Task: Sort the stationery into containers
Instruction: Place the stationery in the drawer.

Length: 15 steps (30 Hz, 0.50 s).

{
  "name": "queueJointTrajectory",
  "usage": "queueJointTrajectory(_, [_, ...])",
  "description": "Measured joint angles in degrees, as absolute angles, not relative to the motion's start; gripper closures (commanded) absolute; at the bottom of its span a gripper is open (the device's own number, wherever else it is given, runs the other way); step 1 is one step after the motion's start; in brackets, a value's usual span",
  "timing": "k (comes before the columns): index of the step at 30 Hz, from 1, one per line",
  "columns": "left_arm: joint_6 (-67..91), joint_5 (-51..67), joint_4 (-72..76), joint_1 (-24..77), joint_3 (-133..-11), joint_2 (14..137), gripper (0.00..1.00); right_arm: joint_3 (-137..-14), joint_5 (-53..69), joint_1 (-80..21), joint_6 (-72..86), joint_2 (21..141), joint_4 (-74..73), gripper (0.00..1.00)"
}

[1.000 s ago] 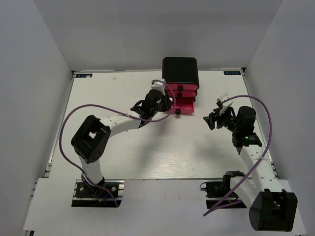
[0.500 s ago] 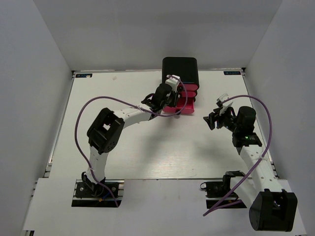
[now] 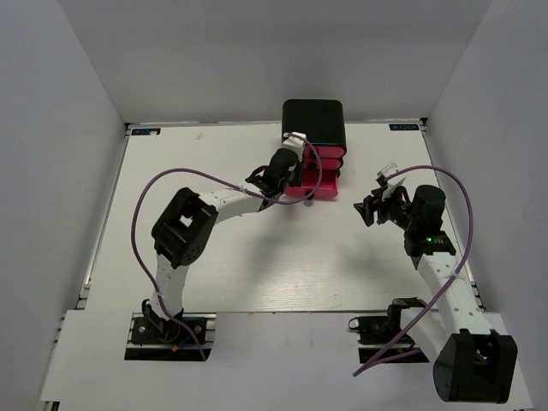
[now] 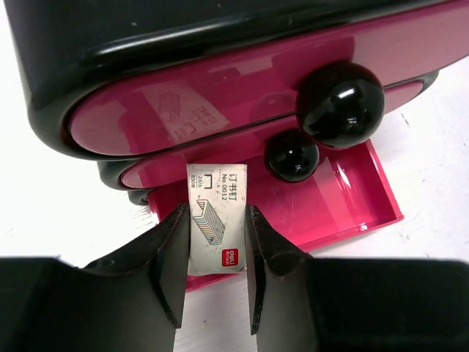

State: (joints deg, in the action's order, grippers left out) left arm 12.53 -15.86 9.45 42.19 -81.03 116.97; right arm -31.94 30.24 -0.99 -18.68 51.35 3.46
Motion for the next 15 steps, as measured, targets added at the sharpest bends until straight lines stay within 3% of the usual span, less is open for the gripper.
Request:
queueJointTrajectory(5, [13.37,-16.25,8.8,42.19,-82.0,117.67,0.61,-31.94,30.26,-0.86,-18.68,51.35,3.46,0.3])
queueJointTrajectory(15, [14.66,-16.95,7.31,42.33,-83.48,119.87,0.43,-31.92,31.35,-0.86,-19.11,51.35,3.42,0.3])
